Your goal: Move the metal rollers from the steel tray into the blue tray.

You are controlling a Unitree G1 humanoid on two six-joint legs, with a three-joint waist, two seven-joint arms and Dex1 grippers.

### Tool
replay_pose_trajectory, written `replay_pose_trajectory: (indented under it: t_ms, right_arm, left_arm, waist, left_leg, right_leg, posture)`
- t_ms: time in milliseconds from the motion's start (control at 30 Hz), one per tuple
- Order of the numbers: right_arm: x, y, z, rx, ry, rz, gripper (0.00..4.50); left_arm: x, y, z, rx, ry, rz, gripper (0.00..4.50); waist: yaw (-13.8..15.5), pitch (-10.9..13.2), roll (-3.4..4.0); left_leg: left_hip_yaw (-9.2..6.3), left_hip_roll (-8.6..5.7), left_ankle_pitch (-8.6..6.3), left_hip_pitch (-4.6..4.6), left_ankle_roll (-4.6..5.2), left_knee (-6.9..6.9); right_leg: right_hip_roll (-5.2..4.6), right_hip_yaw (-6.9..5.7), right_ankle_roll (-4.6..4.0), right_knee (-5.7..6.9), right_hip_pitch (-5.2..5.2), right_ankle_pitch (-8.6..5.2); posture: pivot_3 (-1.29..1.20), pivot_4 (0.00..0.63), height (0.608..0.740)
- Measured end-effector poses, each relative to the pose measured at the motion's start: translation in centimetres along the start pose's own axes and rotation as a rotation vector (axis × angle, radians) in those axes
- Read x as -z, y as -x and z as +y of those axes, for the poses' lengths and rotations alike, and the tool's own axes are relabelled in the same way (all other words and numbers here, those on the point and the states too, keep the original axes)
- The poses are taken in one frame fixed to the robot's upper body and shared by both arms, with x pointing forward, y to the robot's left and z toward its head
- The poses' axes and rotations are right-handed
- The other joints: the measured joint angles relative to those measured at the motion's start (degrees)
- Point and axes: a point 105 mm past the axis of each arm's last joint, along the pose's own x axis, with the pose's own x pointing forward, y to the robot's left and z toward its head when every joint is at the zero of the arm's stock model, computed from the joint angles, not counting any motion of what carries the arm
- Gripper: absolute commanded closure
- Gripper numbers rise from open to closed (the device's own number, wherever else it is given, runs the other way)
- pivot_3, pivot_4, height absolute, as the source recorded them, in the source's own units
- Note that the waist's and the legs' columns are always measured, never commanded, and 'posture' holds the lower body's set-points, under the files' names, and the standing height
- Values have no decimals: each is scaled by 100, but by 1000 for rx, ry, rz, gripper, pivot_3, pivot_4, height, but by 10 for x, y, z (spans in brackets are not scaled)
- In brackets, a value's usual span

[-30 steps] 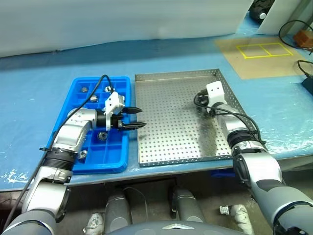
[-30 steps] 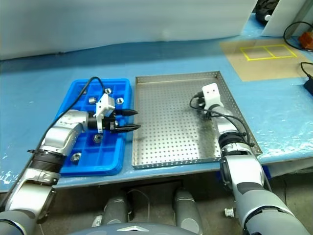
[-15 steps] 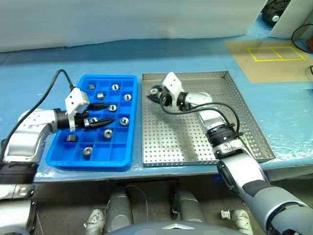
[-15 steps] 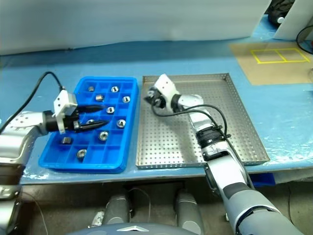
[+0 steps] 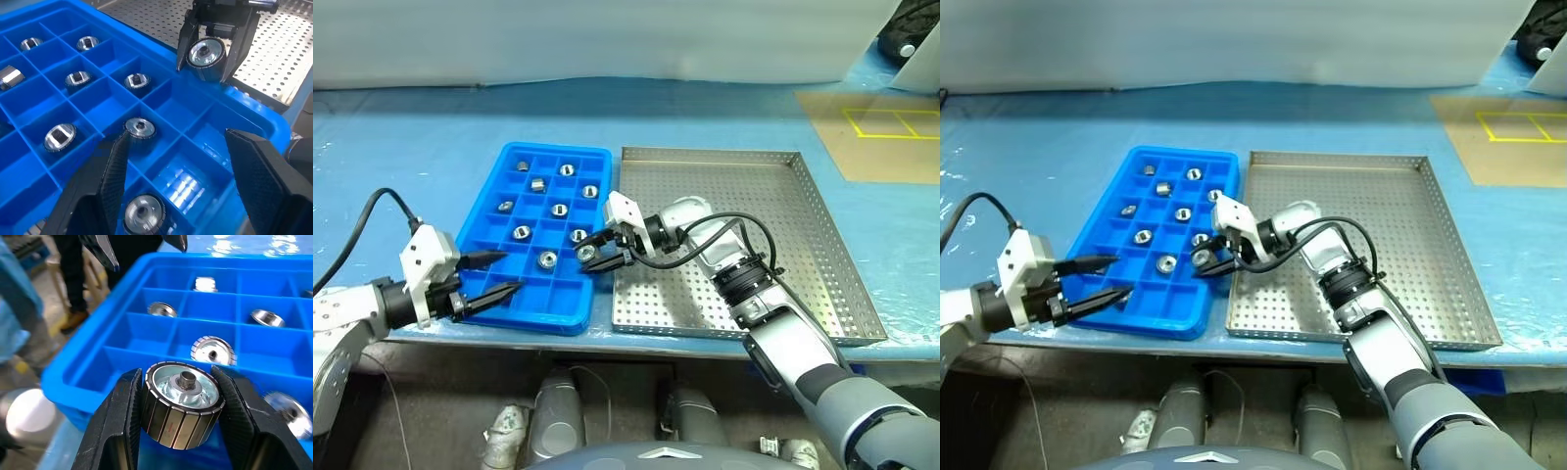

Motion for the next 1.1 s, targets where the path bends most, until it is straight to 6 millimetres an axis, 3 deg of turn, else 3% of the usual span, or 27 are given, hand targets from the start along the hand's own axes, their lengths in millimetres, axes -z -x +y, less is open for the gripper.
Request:
replay_pose_trajectory:
  t_ms: [433,467,633,800,967,1100]
  right_arm:
    - [1,-32,11,-113,-1,9,2743]
    - [2,-31,11,-112,9,16,2009]
    - [6,-25,9,-99,4,34,381]
    - [7,-22,2,-36,-15,37,381]
    - [5,-4,-11,88,-6,28,381]
    - [-14,35,-26,266,25,-8,381]
  left_arm:
    - [0,5,-10,-44,31,-2,1243]
    - [0,5,-10,-45,30,-4,1243]
    - [-7,1,-6,-35,6,-24,1243]
    - [-10,-9,-3,1,-3,-44,1243]
    - [-16,-23,7,46,-26,-69,1243]
    - [-24,-44,21,105,-67,-99,1243]
  waist:
    - [189,0,0]
    - [205,0,0]
    - [244,-1,1]
    - [229,-1,0]
    - [223,-1,1]
    - [185,-3,-2]
  left_leg:
    - [-4,-2,0,-4,-1,-4]
    - [-5,-2,0,-3,-1,-4]
    - [-5,-4,1,-3,-3,-4]
    - [-5,-4,6,1,-11,-3]
    - [-4,-6,8,1,-14,4]
    - [-2,-9,10,11,-16,17]
  right_leg:
    - [0,2,35,-8,-2,-21]
    - [0,2,35,-8,-2,-21]
    - [1,2,25,-7,-1,-15]
    - [2,4,4,-1,-2,-3]
    - [1,4,4,5,0,-1]
    - [1,12,5,17,10,-1]
  posture:
    - [364,150,740]
    - [364,150,740]
    - [309,150,740]
    - [265,150,740]
    - [146,150,740]
    - [4,150,740]
